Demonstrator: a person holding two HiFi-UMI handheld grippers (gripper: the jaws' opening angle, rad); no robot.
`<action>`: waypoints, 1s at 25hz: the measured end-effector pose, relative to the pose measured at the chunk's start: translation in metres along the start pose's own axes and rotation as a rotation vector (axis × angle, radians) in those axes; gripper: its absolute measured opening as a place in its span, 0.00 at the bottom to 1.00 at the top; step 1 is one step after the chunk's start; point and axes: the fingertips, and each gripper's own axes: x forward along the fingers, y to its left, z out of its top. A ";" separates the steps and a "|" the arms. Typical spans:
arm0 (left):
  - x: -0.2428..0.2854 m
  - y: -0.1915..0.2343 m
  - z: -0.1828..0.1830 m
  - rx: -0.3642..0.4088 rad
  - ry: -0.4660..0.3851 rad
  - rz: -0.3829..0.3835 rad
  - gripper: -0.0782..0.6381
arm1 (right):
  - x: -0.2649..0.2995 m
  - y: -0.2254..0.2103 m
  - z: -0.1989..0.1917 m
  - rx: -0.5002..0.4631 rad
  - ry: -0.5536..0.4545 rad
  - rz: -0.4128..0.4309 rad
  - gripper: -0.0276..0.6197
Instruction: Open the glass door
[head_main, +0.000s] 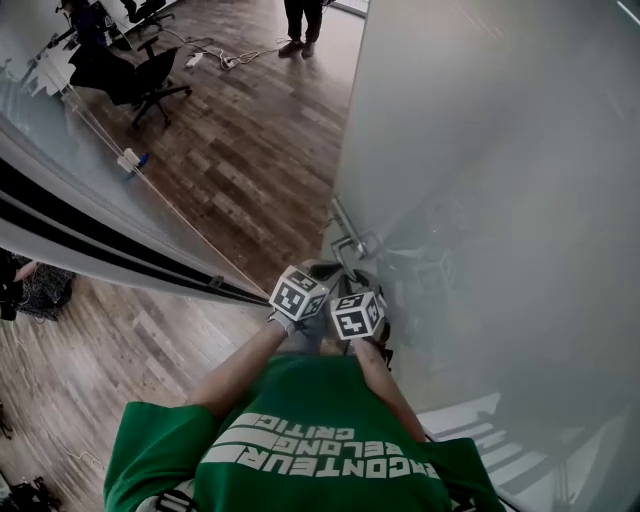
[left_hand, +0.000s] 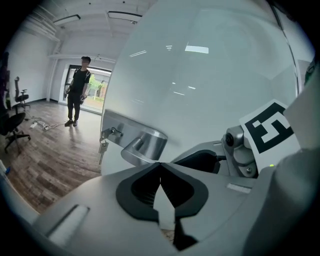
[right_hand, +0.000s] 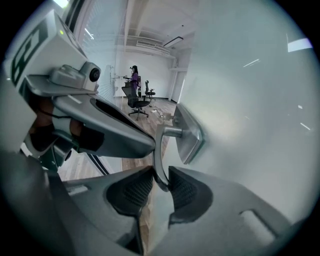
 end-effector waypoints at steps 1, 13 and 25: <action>0.005 -0.001 0.005 -0.003 -0.002 -0.011 0.13 | 0.000 -0.007 0.002 0.009 0.000 -0.003 0.17; 0.077 -0.009 0.018 0.093 0.069 -0.132 0.13 | 0.021 -0.073 -0.023 0.098 0.015 -0.059 0.17; 0.149 -0.036 0.052 0.147 0.126 -0.277 0.13 | 0.021 -0.154 -0.042 0.187 0.040 -0.128 0.17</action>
